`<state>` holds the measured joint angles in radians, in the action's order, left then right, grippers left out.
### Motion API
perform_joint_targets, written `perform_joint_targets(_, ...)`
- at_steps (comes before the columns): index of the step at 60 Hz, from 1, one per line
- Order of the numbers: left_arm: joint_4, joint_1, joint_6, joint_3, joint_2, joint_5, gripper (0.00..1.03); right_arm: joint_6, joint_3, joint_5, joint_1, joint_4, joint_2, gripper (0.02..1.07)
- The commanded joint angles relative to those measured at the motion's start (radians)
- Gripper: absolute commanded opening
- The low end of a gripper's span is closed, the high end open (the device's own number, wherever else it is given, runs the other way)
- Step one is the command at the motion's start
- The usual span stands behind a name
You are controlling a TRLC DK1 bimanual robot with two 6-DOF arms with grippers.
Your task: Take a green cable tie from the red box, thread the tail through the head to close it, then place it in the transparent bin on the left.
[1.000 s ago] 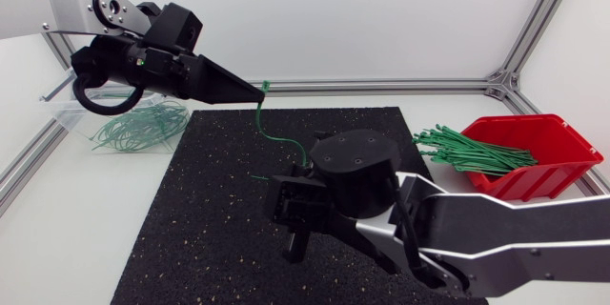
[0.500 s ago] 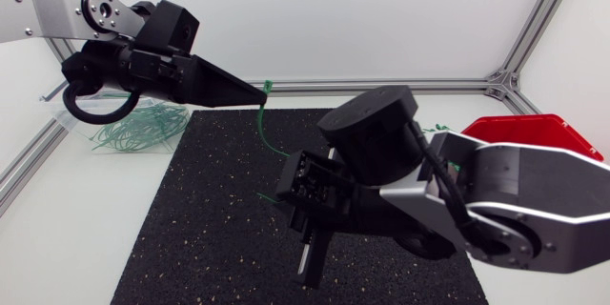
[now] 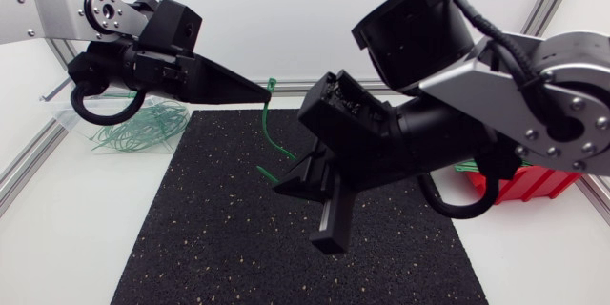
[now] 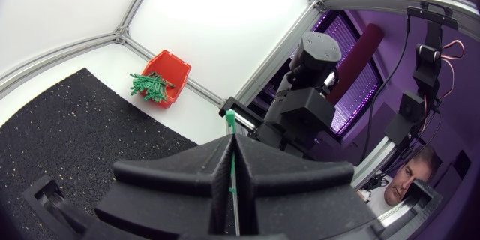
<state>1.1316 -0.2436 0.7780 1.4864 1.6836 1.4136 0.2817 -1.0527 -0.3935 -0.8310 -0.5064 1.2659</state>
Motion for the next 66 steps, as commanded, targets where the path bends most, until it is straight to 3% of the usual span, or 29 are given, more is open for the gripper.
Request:
perform_joint_targets(1, -0.012, -0.006, -0.014, 0.009, -0.002, 0.016, 0.04, -0.018, -0.047, -0.019, 0.02, -0.03, -0.013, 0.07)
perform_joint_targets(23, -0.046, -0.005, -0.014, 0.026, -0.009, 0.016, 0.04, -0.001, -0.176, -0.001, 0.018, -0.113, -0.049, 0.07)
perform_joint_targets(29, -0.052, -0.005, -0.014, 0.026, -0.016, 0.016, 0.04, 0.004, -0.188, 0.054, 0.021, -0.115, -0.048, 0.07)
perform_joint_targets(31, -0.058, -0.005, -0.014, 0.025, -0.016, 0.015, 0.04, -0.012, -0.184, 0.035, 0.02, -0.106, -0.053, 0.07)
perform_joint_targets(33, -0.062, -0.003, -0.014, 0.023, -0.018, 0.015, 0.04, -0.01, -0.165, -0.064, 0.03, -0.093, -0.089, 0.07)
perform_joint_targets(36, -0.075, 0.0, -0.014, 0.02, -0.019, 0.016, 0.04, -0.096, -0.112, -0.102, 0.098, 0.063, -0.149, 0.07)
perform_joint_targets(37, -0.082, 0.001, -0.014, 0.017, -0.022, 0.016, 0.04, -0.134, -0.104, -0.094, 0.112, 0.1, -0.154, 0.1)
perform_joint_targets(39, -0.093, 0.001, -0.014, 0.011, -0.025, 0.015, 0.04, -0.134, -0.125, -0.082, 0.136, 0.068, -0.145, 0.28)
perform_joint_targets(40, -0.095, 0.001, -0.014, 0.009, -0.027, 0.015, 0.04, -0.107, -0.173, -0.116, 0.135, -0.023, -0.114, 0.43)
perform_joint_targets(41, -0.095, 0.001, -0.014, 0.006, -0.027, 0.016, 0.04, -0.079, -0.216, -0.166, 0.128, -0.107, -0.077, 0.5)
perform_joint_targets(43, -0.098, 0.001, -0.014, 0.0, -0.028, 0.016, 0.04, -0.03, -0.288, -0.243, 0.127, -0.245, -0.005, 0.5)
perform_joint_targets(45, -0.101, 0.001, -0.014, -0.006, -0.032, 0.016, 0.04, 0.027, -0.313, -0.268, 0.159, -0.308, 0.032, 0.5)
perform_joint_targets(58, -0.115, 0.0, -0.014, -0.032, -0.038, 0.015, 0.04, 0.001, -0.248, -0.229, 0.148, -0.181, 0.012, 0.5)
perform_joint_targets(66, -0.115, -0.002, -0.014, -0.037, -0.041, 0.015, 0.03, 0.01, -0.244, -0.214, 0.113, -0.188, 0.033, 0.5)
